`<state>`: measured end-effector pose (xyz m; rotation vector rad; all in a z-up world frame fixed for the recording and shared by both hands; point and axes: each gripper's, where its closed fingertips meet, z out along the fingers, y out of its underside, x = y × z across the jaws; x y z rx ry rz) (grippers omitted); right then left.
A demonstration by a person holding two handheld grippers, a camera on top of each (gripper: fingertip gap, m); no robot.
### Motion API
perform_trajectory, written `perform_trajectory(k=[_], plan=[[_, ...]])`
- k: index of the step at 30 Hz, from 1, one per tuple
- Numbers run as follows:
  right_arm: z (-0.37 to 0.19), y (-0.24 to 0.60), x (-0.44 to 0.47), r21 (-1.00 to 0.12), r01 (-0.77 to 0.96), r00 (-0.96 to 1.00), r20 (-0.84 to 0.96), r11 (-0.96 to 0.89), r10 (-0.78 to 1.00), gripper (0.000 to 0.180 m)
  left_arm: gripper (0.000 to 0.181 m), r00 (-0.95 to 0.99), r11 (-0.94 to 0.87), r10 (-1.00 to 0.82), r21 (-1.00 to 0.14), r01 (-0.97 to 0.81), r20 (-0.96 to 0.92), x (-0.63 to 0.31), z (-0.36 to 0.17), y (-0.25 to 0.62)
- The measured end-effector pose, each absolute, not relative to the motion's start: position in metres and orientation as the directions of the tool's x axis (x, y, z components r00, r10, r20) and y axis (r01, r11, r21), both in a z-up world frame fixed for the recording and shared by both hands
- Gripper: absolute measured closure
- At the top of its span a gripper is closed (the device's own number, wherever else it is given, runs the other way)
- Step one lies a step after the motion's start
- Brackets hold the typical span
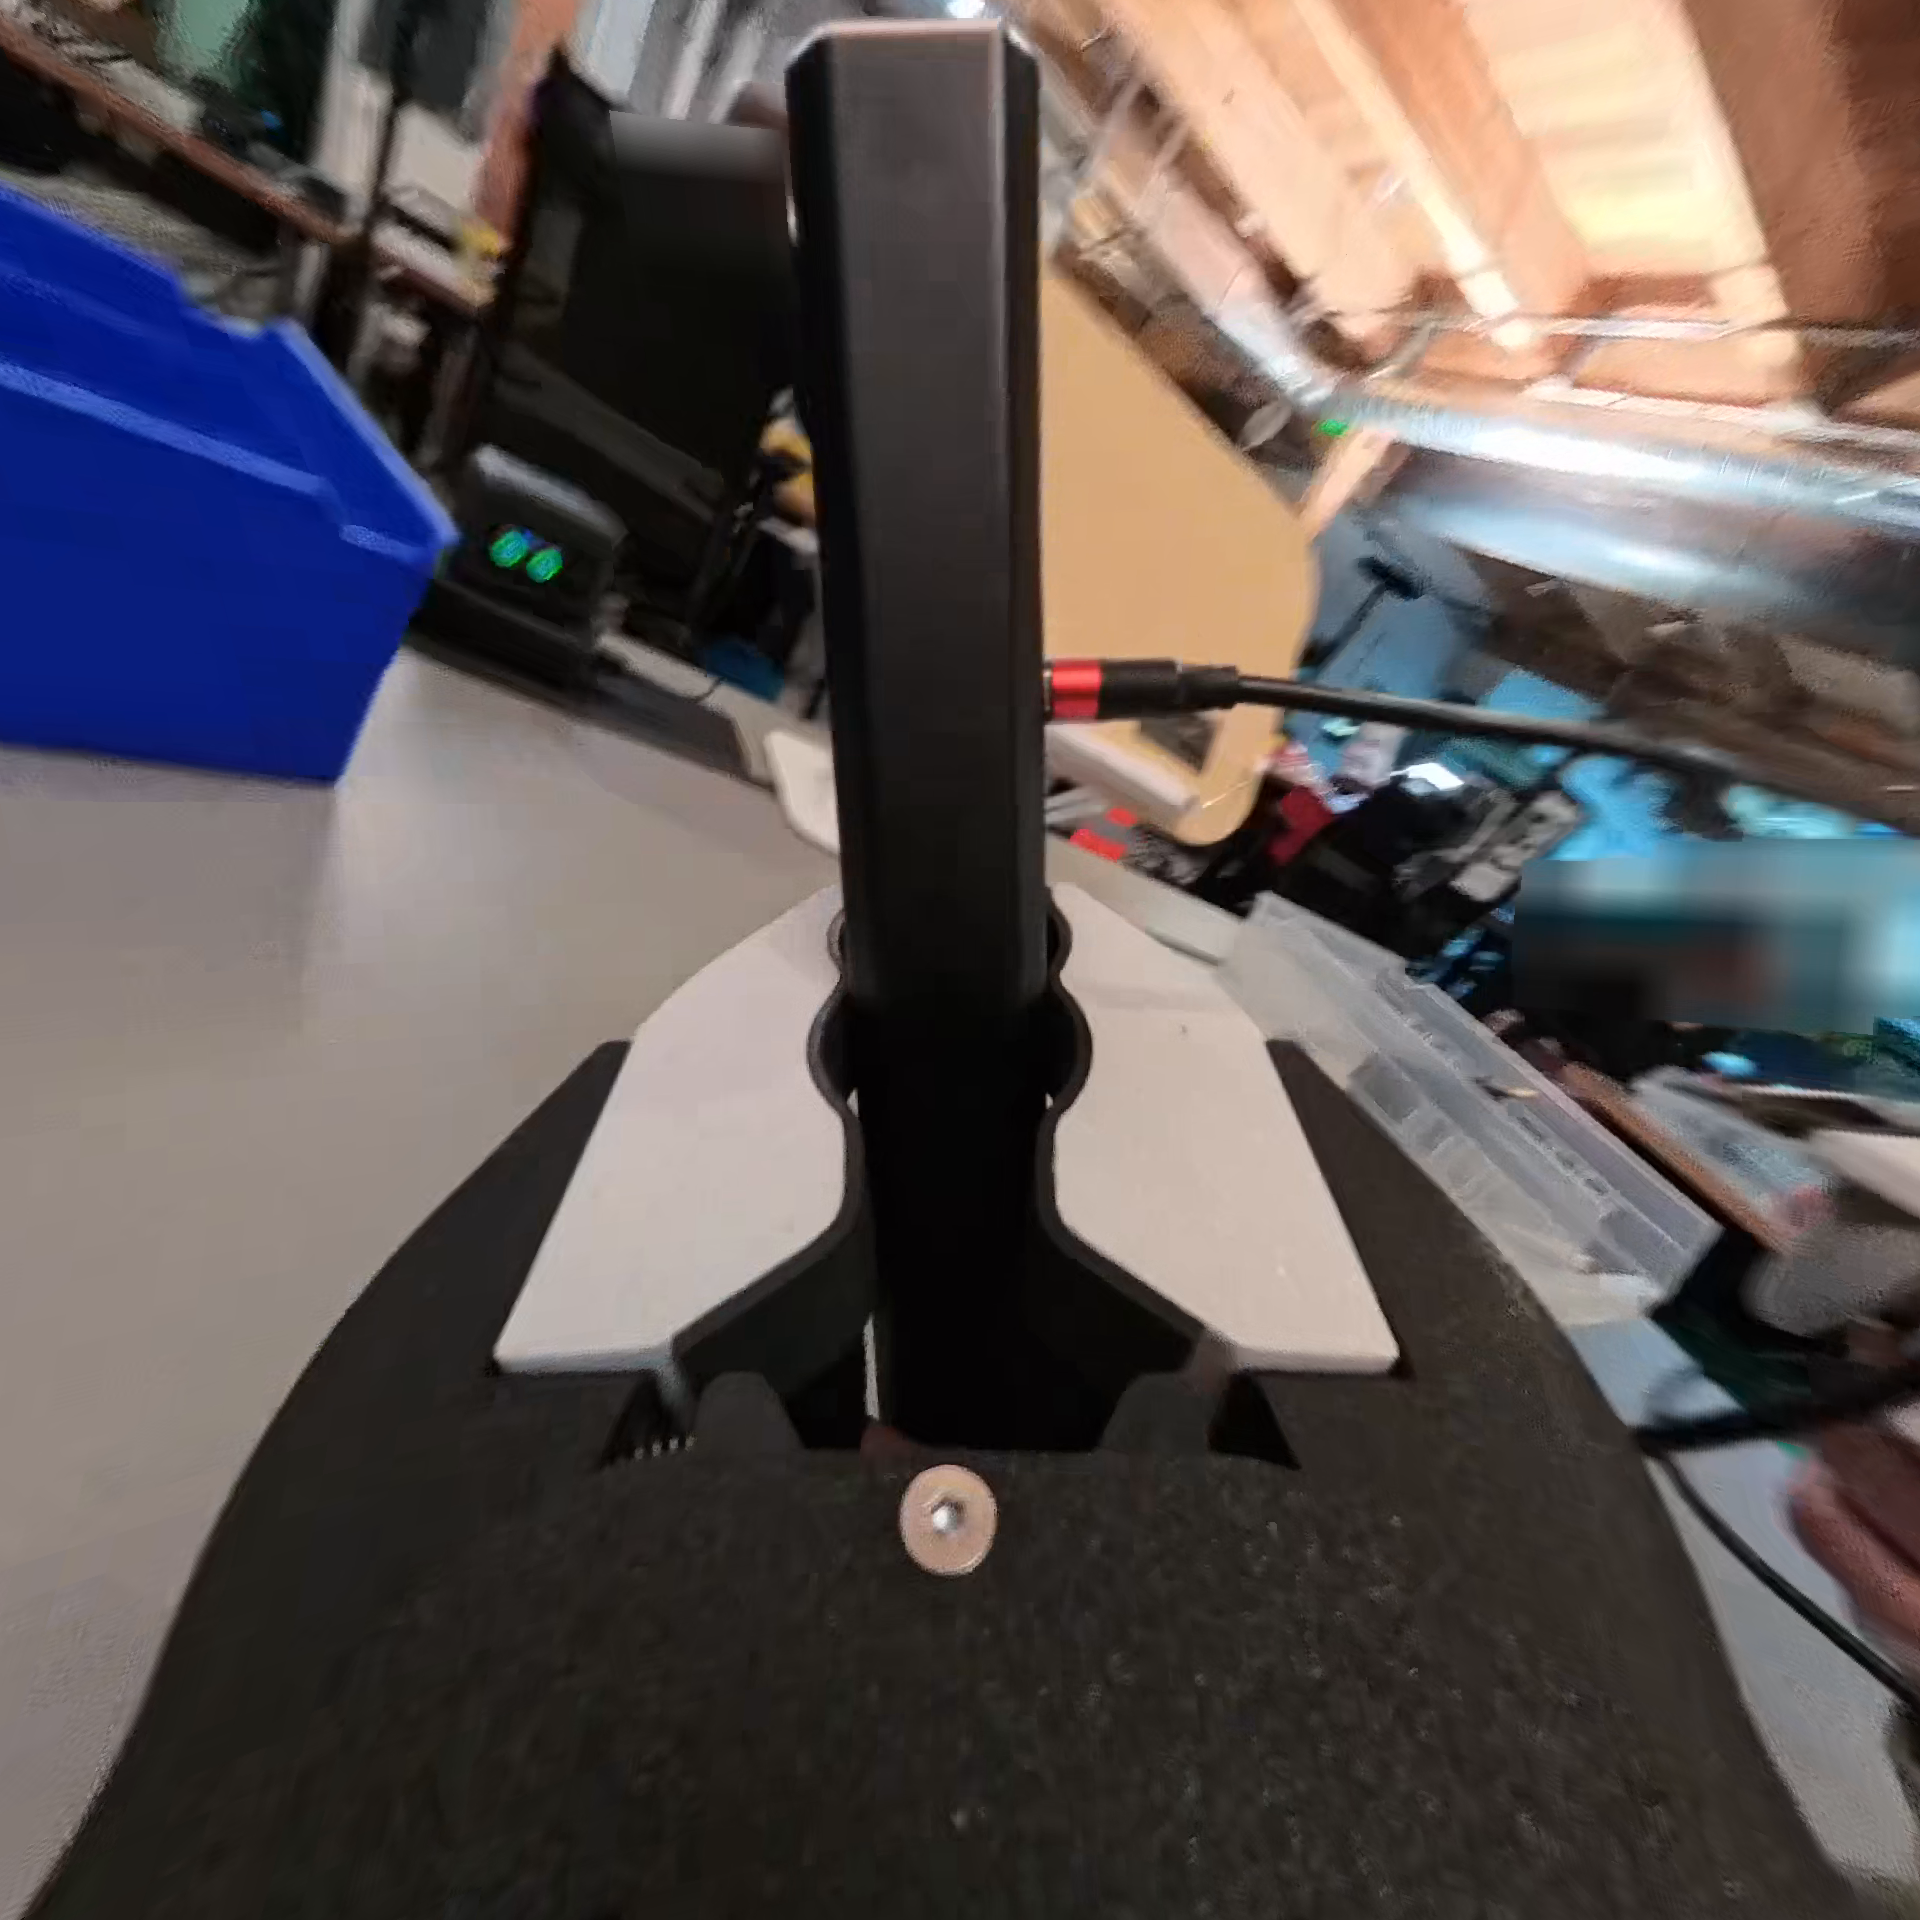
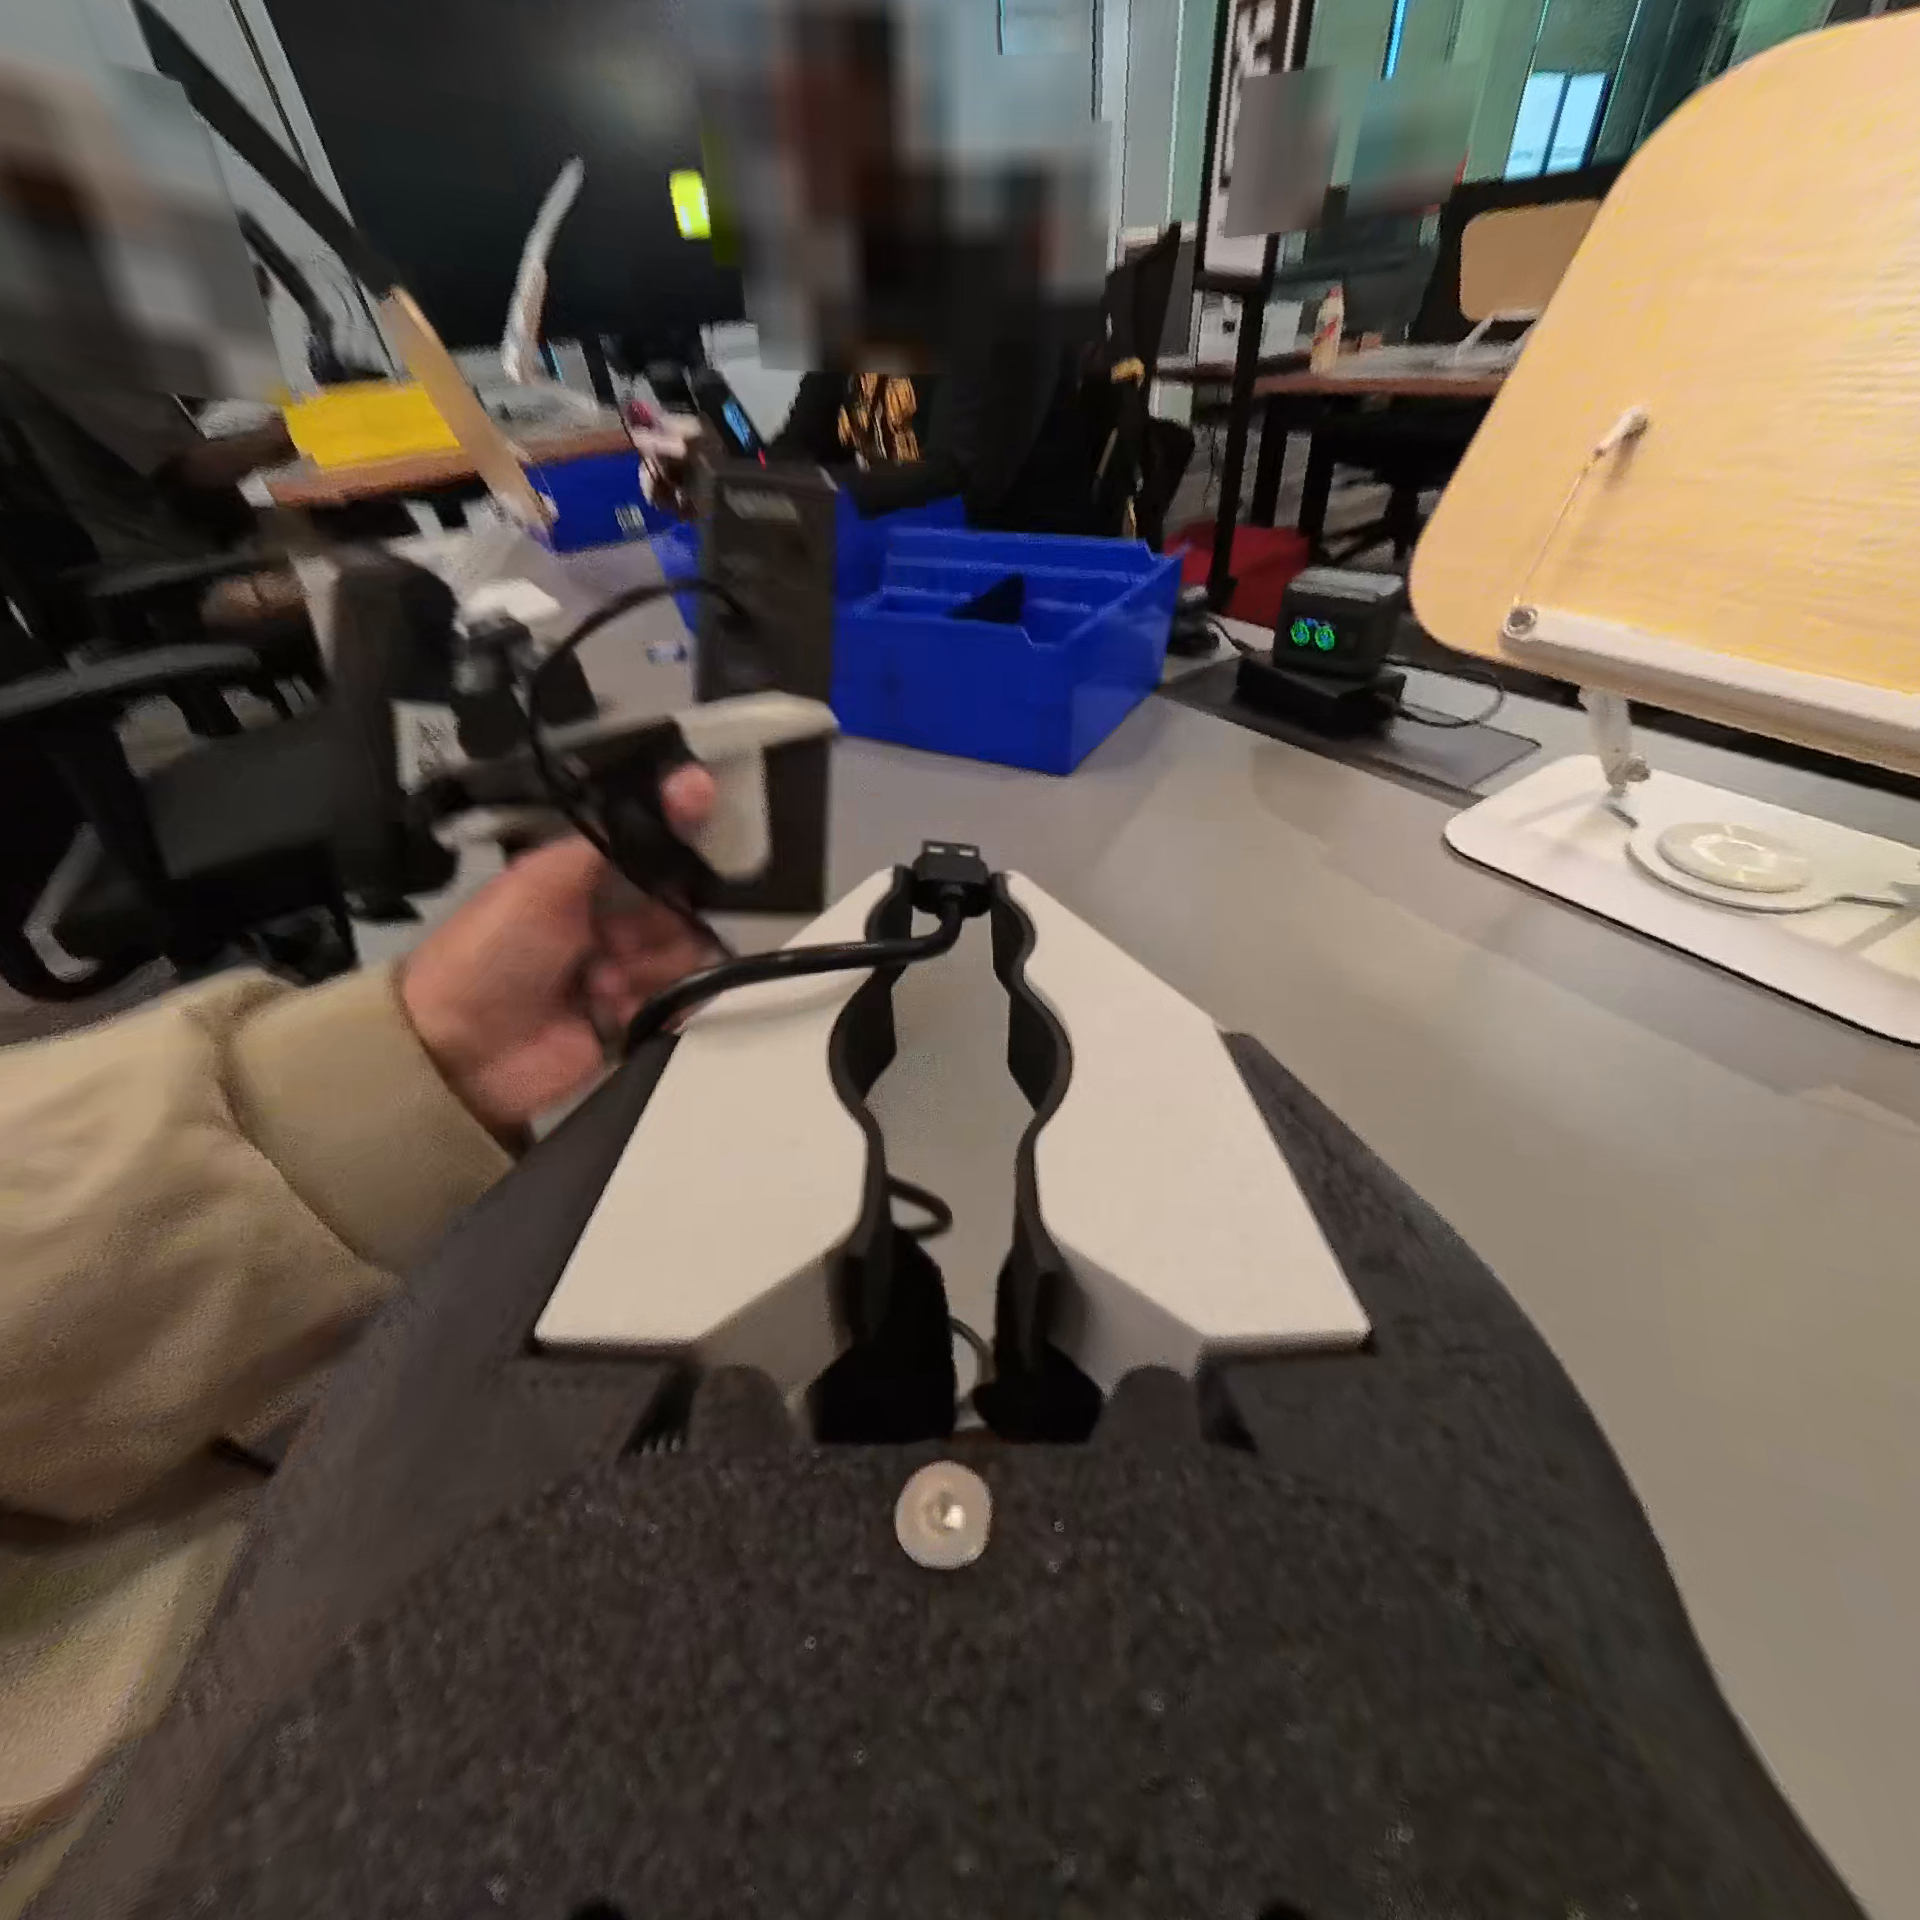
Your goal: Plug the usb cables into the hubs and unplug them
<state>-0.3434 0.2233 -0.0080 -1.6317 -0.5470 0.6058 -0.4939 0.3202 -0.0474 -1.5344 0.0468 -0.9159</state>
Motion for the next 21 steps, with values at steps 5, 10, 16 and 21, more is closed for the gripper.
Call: perform_trajectory(k=[5,10,16,21], plan=[[0.009,0.251,-0.27,-0.983,0.149,0.859,0.077,-0.105,0.506,0.165,0.151,0.66,-0.157,-0.577,-0.858,0.489,0.481,-0.516,-0.031,0.314],[0.074,0.253,-0.156,-0.978,0.191,0.955,0.165,-0.085,0.245,0.165,0.15,0.682,-0.2,-0.574,-0.885,0.42,0.453,-0.505,-0.045,0.315],[0.162,0.245,-0.092,-0.979,0.202,0.972,0.2,-0.004,0.125,0.166,0.151,0.689,-0.171,-0.626,-0.926,0.336,0.365,-0.481,-0.045,0.307],[0.237,0.248,-0.051,-0.943,0.331,0.943,0.331,-0.025,0.016,0.166,0.151,0.641,-0.204,-0.644,-0.901,0.382,0.418,-0.475,-0.045,0.305]])
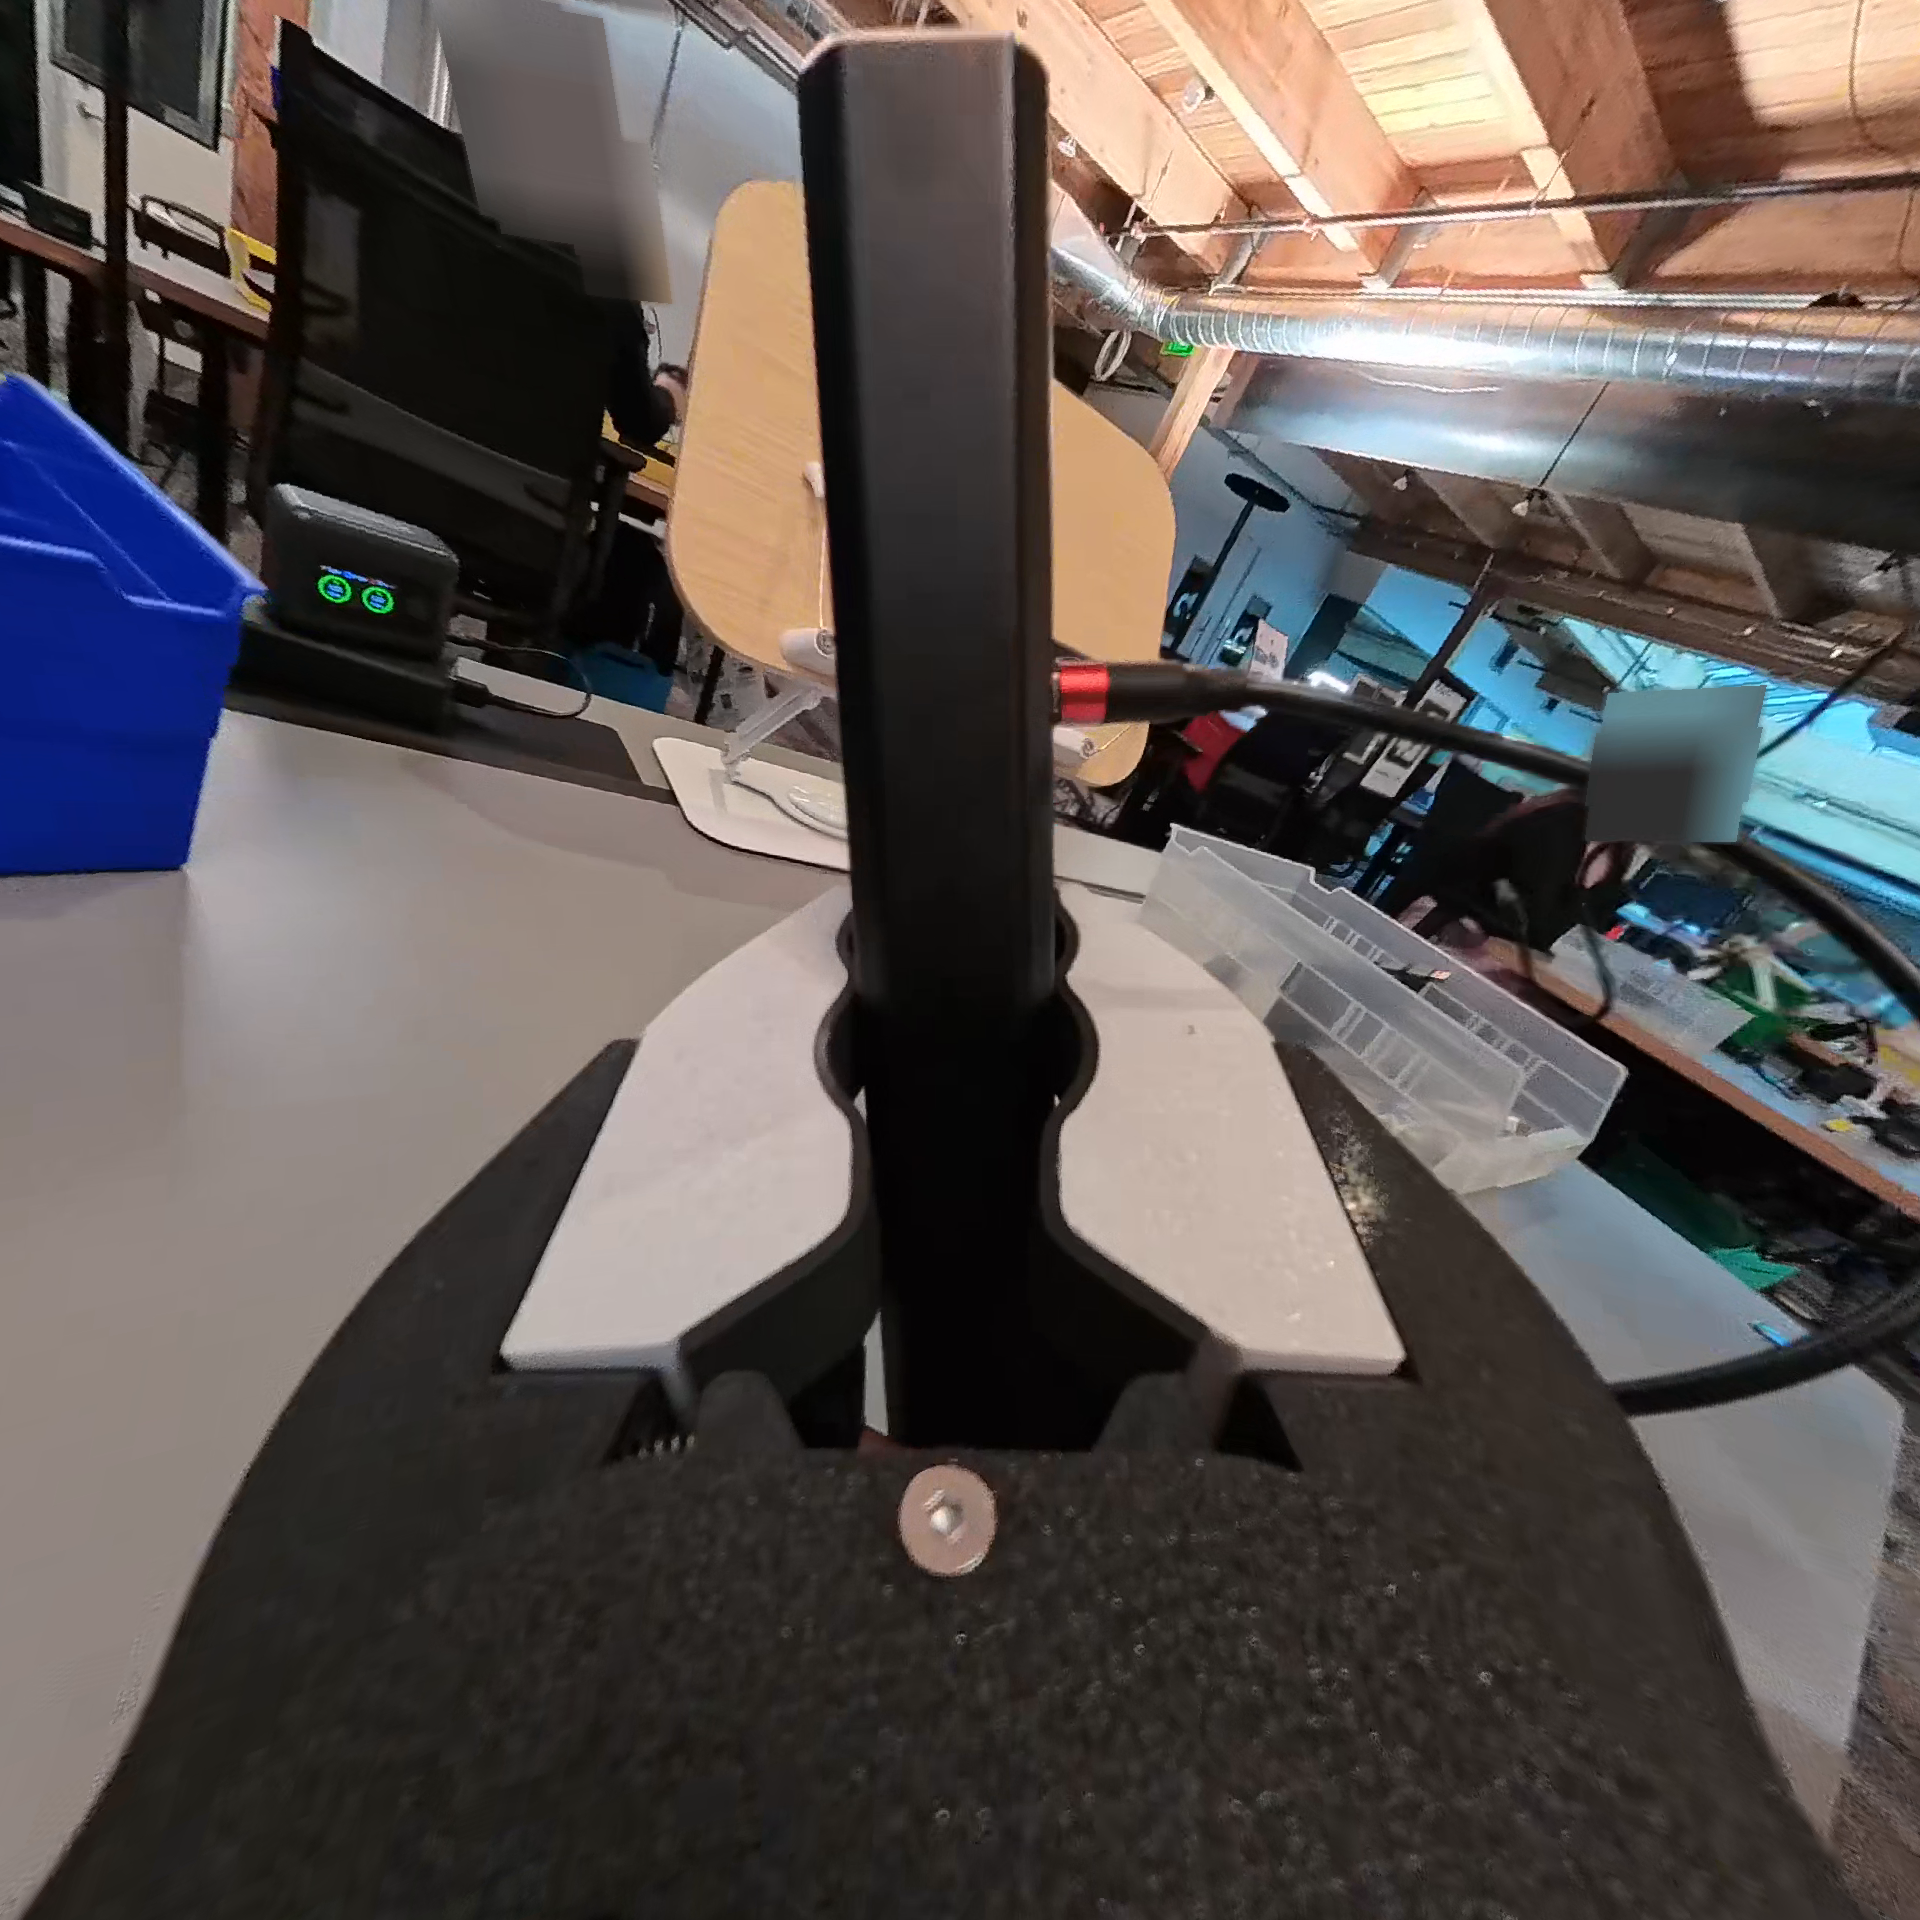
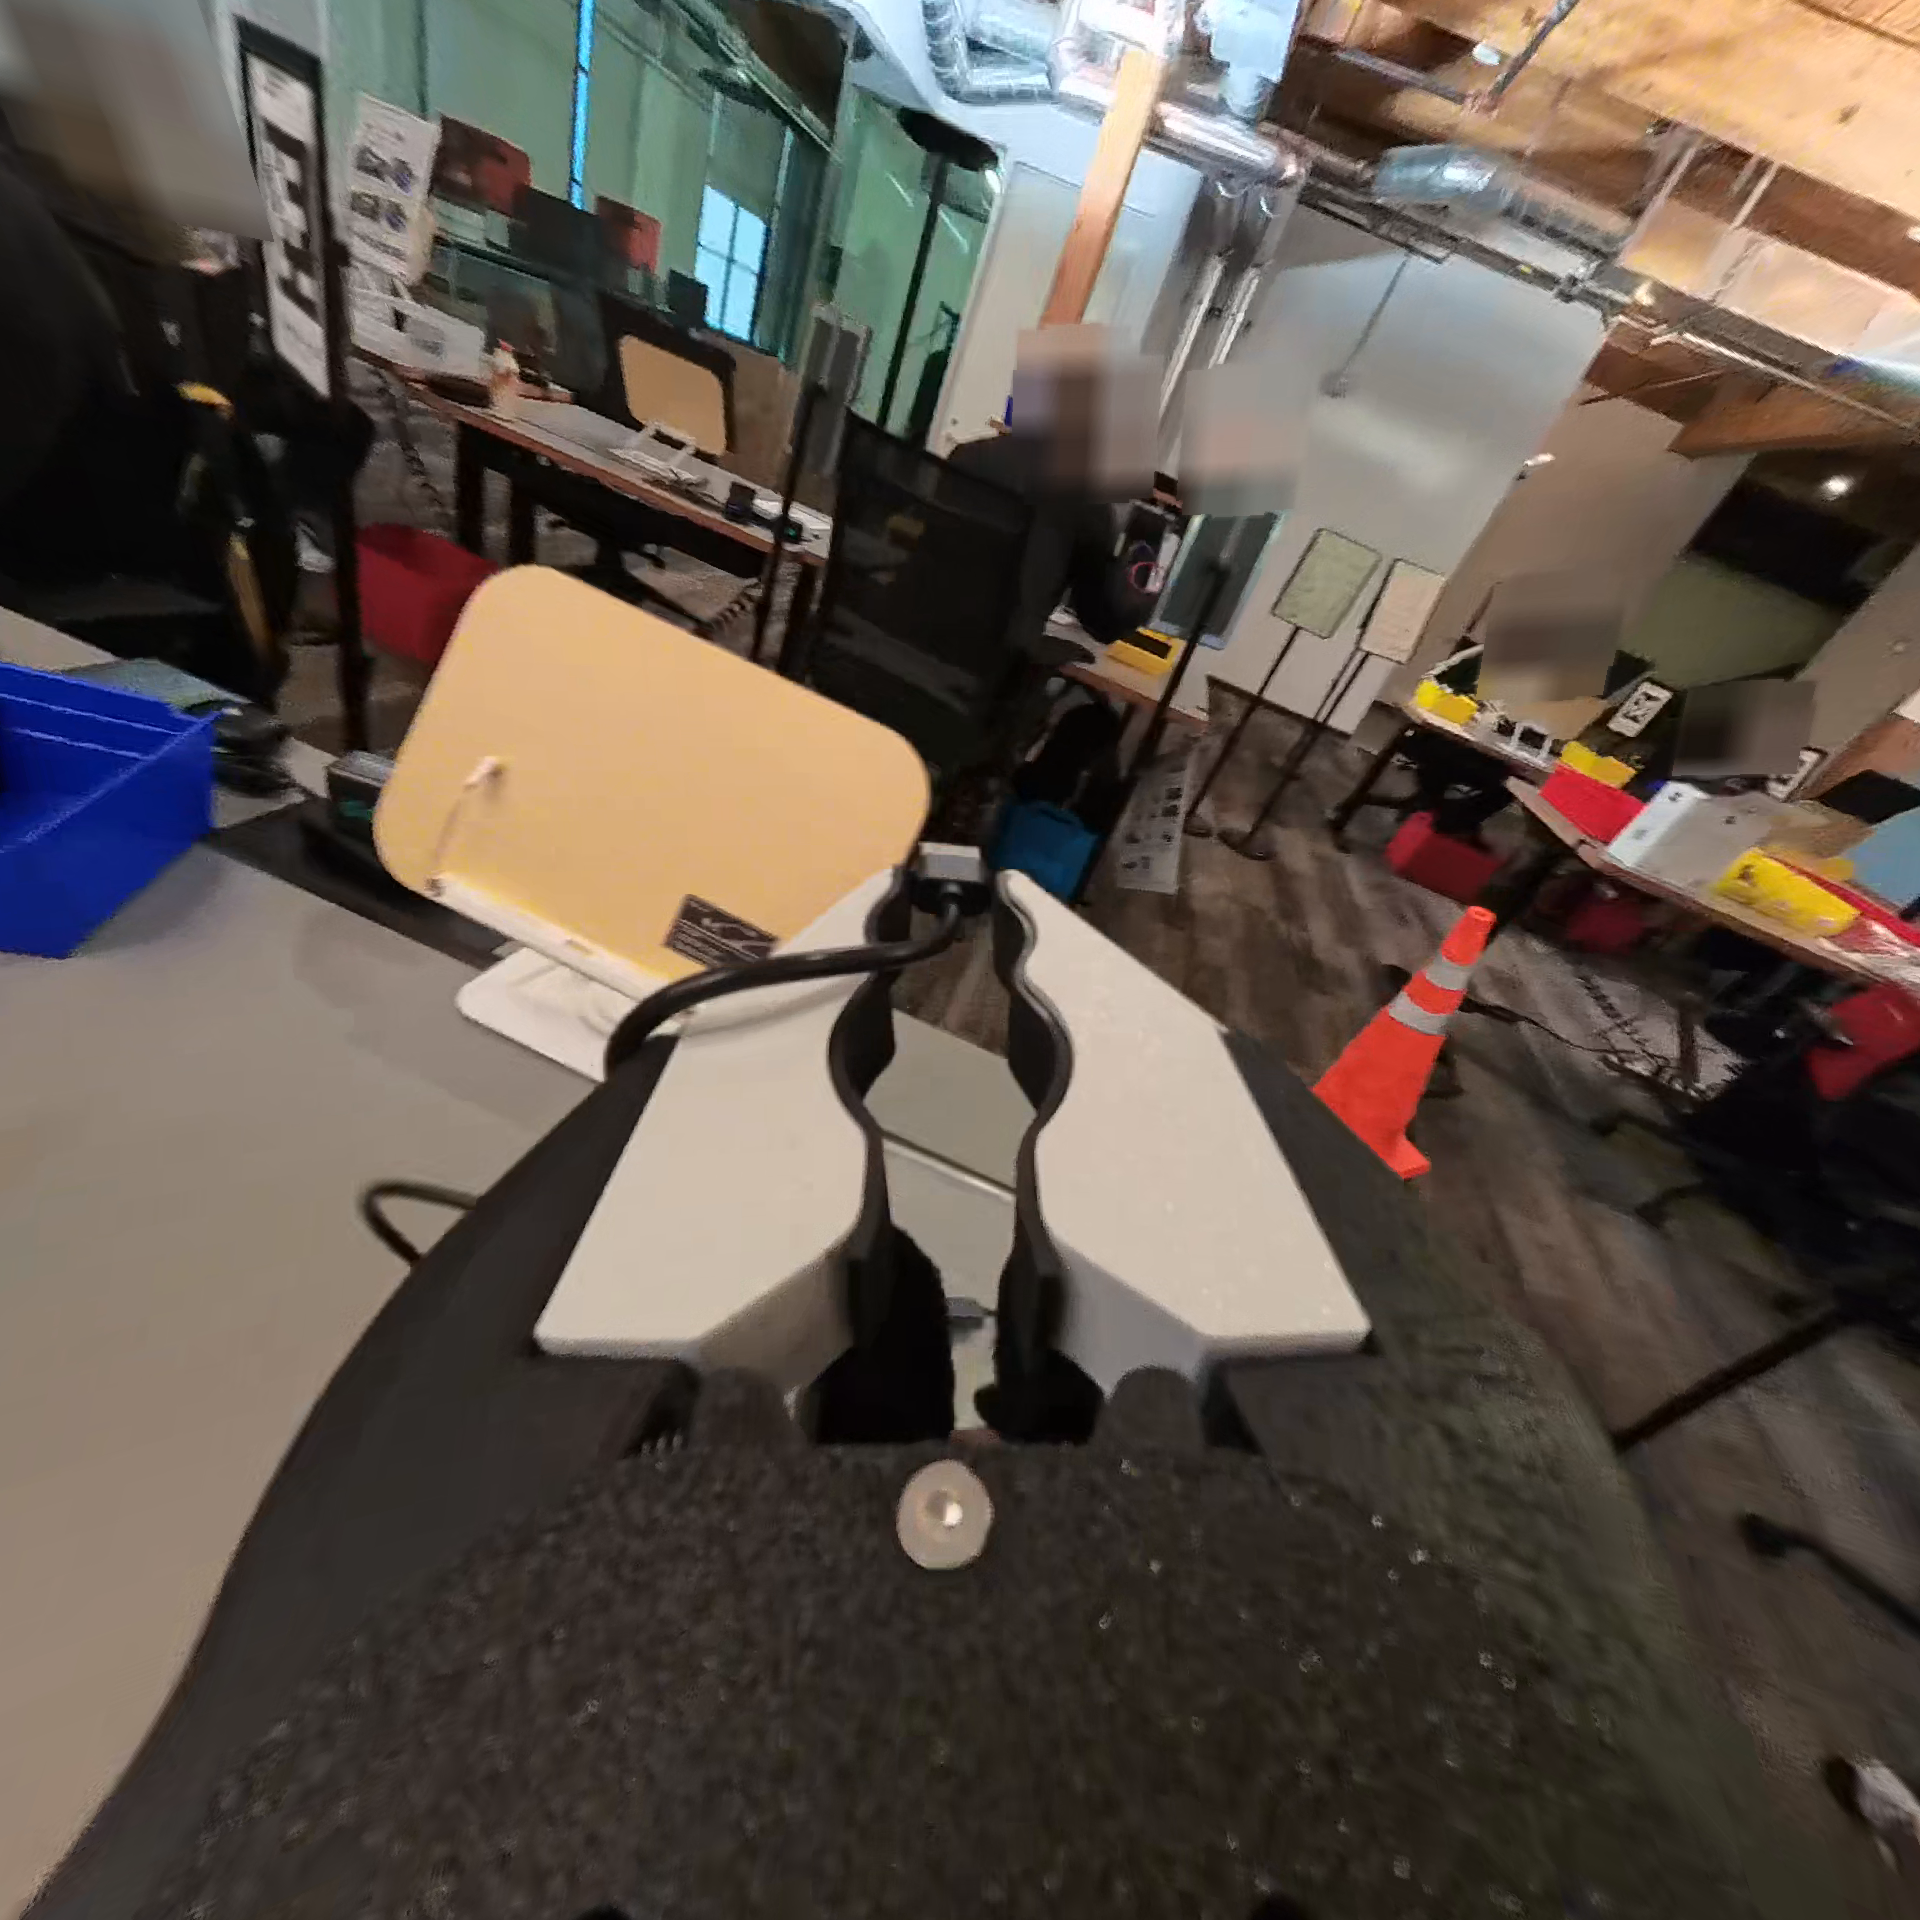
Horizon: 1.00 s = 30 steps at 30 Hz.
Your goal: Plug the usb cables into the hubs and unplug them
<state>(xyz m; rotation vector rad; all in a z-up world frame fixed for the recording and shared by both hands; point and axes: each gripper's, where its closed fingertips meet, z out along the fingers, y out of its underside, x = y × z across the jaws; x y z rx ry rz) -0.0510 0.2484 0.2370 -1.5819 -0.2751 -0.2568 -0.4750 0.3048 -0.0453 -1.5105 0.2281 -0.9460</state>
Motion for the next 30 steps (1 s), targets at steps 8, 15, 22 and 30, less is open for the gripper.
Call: perform_trajectory(k=[8,15,22,30], plan=[[0.23,0.263,0.019,-0.917,0.382,0.91,0.395,-0.117,-0.125,0.165,0.151,0.637,-0.161,-0.663,-0.906,0.391,0.392,-0.475,-0.037,0.298],[0.147,0.293,0.057,-0.896,0.354,0.905,0.401,-0.268,-0.143,0.165,0.151,0.628,-0.168,-0.676,-0.91,0.379,0.386,-0.467,-0.039,0.296],[-0.001,0.305,0.054,-0.764,0.269,0.947,0.32,-0.586,0.018,0.165,0.151,0.64,-0.162,-0.677,-0.922,0.352,0.363,-0.463,-0.043,0.298],[-0.155,0.272,0.031,-0.392,0.226,0.97,0.171,-0.892,0.171,0.165,0.151,0.601,-0.153,-0.725,-0.929,0.336,0.336,-0.451,-0.041,0.291]])
